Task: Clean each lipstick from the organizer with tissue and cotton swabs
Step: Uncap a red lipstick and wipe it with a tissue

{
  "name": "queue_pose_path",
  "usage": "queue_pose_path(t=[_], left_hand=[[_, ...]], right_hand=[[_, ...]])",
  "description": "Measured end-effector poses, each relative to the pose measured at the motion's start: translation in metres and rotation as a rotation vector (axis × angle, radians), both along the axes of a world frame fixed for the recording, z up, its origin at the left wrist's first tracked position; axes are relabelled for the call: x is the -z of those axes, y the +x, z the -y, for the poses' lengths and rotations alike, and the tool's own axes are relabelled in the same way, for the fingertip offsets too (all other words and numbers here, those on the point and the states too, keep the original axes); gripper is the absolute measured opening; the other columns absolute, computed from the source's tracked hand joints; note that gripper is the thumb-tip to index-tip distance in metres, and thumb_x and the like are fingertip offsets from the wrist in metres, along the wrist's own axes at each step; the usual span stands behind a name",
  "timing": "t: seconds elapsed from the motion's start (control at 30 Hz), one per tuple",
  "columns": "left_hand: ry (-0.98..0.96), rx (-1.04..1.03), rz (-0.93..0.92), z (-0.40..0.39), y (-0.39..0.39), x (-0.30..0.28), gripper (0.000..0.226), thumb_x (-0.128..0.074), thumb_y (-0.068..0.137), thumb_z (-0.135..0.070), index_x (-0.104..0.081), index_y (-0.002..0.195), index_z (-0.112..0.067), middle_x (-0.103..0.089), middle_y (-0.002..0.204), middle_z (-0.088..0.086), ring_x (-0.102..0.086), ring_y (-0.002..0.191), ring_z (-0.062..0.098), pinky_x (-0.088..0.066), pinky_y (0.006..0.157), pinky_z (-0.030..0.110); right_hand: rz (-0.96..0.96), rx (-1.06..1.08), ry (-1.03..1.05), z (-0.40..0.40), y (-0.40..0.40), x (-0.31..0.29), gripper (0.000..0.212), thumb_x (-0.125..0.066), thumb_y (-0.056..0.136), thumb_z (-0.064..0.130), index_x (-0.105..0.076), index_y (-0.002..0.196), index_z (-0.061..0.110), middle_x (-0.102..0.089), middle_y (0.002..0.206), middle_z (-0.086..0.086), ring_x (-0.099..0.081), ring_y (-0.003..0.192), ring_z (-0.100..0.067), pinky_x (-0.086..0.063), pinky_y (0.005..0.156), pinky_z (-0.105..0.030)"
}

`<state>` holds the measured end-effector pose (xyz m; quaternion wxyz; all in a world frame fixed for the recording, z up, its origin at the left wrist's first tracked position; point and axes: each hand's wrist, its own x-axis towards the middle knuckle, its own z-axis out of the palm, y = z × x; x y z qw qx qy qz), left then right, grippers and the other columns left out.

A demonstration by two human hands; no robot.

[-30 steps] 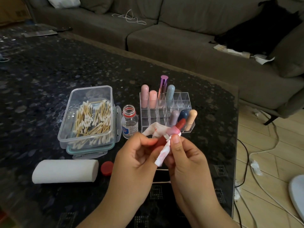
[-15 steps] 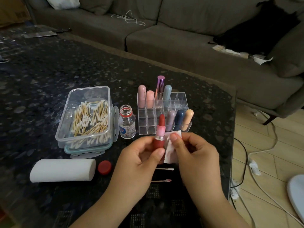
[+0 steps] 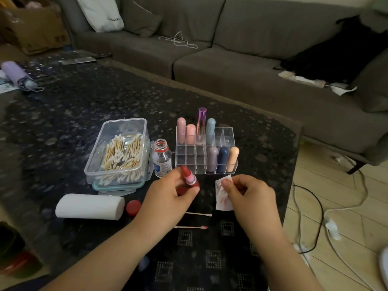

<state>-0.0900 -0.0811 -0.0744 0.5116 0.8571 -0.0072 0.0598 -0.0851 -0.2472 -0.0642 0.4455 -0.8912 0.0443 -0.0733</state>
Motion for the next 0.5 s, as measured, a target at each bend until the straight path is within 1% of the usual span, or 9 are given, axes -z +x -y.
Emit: queue_pose_path(t=[0.07,0.1,0.13,0.2,0.27,0.33,0.4,0.5], left_hand=[[0.112,0.002,0.046,0.004,0.006,-0.003,0.012,-0.073,0.080,-0.020,-0.063,0.084,-0.025,-0.065,0.081,-0.014,-0.061,0.081,-0.004,-0.047,0.075,0.013],[0.163,0.007,0.073,0.006,0.010,-0.004,0.012,-0.074,0.078,-0.020,-0.063,0.083,-0.024,-0.063,0.082,-0.012,-0.060,0.081,0.001,-0.045,0.074,0.012],[0.207,0.010,0.088,0.007,0.013,-0.005,0.012,-0.075,0.077,-0.021,-0.065,0.083,-0.023,-0.061,0.085,-0.010,-0.059,0.084,0.005,-0.045,0.078,0.017],[0.273,0.009,0.067,0.008,0.019,-0.003,0.014,-0.076,0.076,-0.023,-0.067,0.086,-0.022,-0.062,0.093,-0.007,-0.057,0.095,0.012,-0.044,0.088,0.031],[0.348,0.008,0.033,0.010,0.024,-0.001,0.016,-0.077,0.075,-0.028,-0.068,0.086,-0.022,-0.061,0.095,-0.007,-0.054,0.100,0.015,-0.042,0.092,0.038],[0.443,0.016,0.006,0.011,0.028,0.003,0.019,-0.076,0.074,-0.034,-0.068,0.085,-0.021,-0.059,0.092,-0.008,-0.052,0.101,0.017,-0.039,0.093,0.038],[0.529,0.027,-0.017,0.013,0.030,0.004,0.020,-0.074,0.076,-0.039,-0.067,0.086,-0.023,-0.055,0.090,-0.010,-0.050,0.102,0.017,-0.035,0.092,0.033],[0.567,0.036,-0.012,0.014,0.032,0.006,0.022,-0.072,0.077,-0.042,-0.068,0.089,-0.025,-0.051,0.089,-0.011,-0.049,0.103,0.017,-0.031,0.090,0.032]], right_hand=[[-0.012,-0.015,-0.010,0.001,0.000,0.001,0.009,-0.062,0.090,0.029,-0.069,0.085,0.027,-0.062,0.073,0.017,-0.059,0.069,0.002,-0.042,0.059,-0.005],[-0.012,-0.018,-0.007,0.002,0.000,0.001,0.009,-0.062,0.090,0.029,-0.069,0.086,0.027,-0.062,0.073,0.017,-0.059,0.069,0.002,-0.042,0.058,-0.006],[-0.012,-0.019,-0.003,0.003,0.000,0.001,0.009,-0.061,0.091,0.029,-0.069,0.086,0.027,-0.063,0.074,0.017,-0.059,0.069,0.002,-0.042,0.058,-0.006],[-0.018,-0.015,0.006,0.006,0.000,0.000,0.009,-0.061,0.091,0.030,-0.069,0.088,0.027,-0.062,0.075,0.016,-0.058,0.070,0.002,-0.041,0.057,-0.005],[-0.026,-0.009,0.009,0.008,0.000,0.000,0.009,-0.061,0.091,0.031,-0.069,0.089,0.027,-0.061,0.075,0.016,-0.058,0.069,0.003,-0.040,0.055,-0.005],[-0.033,-0.013,-0.005,0.009,0.001,0.000,0.010,-0.060,0.091,0.031,-0.069,0.092,0.026,-0.059,0.073,0.019,-0.056,0.069,0.004,-0.040,0.055,-0.005],[-0.040,-0.023,-0.024,0.008,0.002,0.000,0.012,-0.060,0.091,0.032,-0.070,0.094,0.025,-0.056,0.072,0.021,-0.055,0.068,0.005,-0.041,0.055,-0.004],[-0.036,-0.039,-0.042,0.006,0.003,0.001,0.012,-0.061,0.091,0.032,-0.070,0.093,0.024,-0.054,0.069,0.023,-0.054,0.065,0.005,-0.041,0.056,-0.001]])
